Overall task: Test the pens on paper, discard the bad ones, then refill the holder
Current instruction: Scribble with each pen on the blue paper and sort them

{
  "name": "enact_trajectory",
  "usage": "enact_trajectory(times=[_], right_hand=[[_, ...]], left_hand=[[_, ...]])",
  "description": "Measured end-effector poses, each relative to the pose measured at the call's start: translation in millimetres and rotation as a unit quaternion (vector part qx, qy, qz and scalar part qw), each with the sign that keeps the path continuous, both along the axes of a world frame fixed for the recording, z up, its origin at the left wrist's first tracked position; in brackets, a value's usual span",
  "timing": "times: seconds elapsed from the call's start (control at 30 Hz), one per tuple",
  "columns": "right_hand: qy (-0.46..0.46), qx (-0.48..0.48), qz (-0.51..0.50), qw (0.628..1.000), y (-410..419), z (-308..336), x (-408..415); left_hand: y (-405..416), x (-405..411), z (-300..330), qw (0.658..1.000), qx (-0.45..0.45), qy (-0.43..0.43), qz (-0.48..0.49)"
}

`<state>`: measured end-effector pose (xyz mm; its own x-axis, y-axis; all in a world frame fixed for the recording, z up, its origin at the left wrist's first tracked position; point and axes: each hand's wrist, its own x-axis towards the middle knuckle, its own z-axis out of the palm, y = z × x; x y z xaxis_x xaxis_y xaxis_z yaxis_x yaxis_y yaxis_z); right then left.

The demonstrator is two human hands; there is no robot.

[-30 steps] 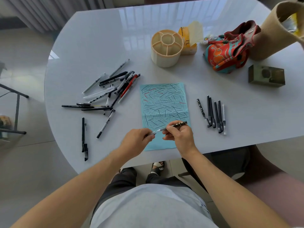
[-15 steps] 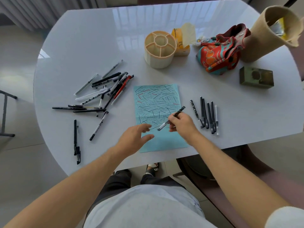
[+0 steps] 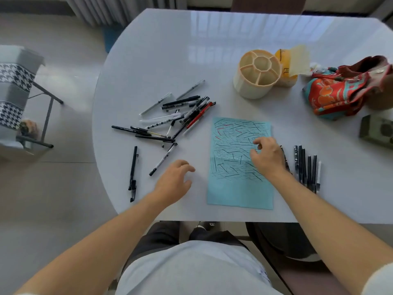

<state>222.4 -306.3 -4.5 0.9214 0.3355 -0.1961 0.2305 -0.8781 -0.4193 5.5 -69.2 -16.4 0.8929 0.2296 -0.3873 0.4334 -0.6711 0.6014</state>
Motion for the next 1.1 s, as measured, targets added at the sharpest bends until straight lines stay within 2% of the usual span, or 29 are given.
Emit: enact_trajectory(times=[0.13, 0.2, 0.27, 0.4, 0.5, 0.57, 0.63, 0.7, 0.73, 0.77, 0.83, 0.87, 0.93, 1.1], right_hand=[[0.007, 0.073, 0.158, 0.985, 105, -1, -13], [-0.01, 0.076, 0.206, 0.975, 147, -3, -11], [-0.029, 0.037, 0.242, 0.969, 174, -5, -7], [-0.089, -0.071, 0.298, 0.948, 186, -14, 2], [-0.123, -0.103, 0.357, 0.92, 180, -12, 3], [-0.122, -0.082, 0.366, 0.919, 174, -5, 3], [-0.08, 0.03, 0.307, 0.948, 164, 6, 0], [-0.024, 0.174, 0.184, 0.967, 146, 22, -7], [0.019, 0.238, 0.105, 0.965, 135, 30, -12], [0.083, 0.3, 0.029, 0.95, 123, 36, -19], [0.211, 0.407, -0.063, 0.886, 96, 44, -35], [0.249, 0.435, -0.082, 0.861, 82, 45, -43], [0.287, 0.454, -0.106, 0.837, 55, 43, -60], [0.328, 0.468, -0.139, 0.808, 7, 31, -89]], left_hand=[[7, -5, -5, 1.0, -0.008, 0.008, -0.007], [11, -5, -5, 1.0, -0.015, 0.006, -0.012], [15, -6, -5, 1.0, -0.019, 0.008, -0.014], [21, -9, -6, 0.999, -0.036, 0.006, -0.004], [22, -9, -6, 0.999, -0.044, 0.012, 0.0], [22, -8, -4, 0.998, -0.056, 0.018, 0.007], [19, -3, 0, 0.996, -0.084, 0.005, 0.034], [14, 6, 7, 0.989, -0.118, -0.022, 0.091], [10, 12, 12, 0.983, -0.136, -0.032, 0.121], [6, 19, 17, 0.976, -0.157, -0.038, 0.144], [-5, 32, 26, 0.961, -0.223, -0.041, 0.162], [-11, 37, 29, 0.954, -0.253, -0.037, 0.155], [-24, 46, 35, 0.956, -0.272, -0.024, 0.111], [-51, 47, 41, 0.976, -0.218, -0.002, -0.007]])
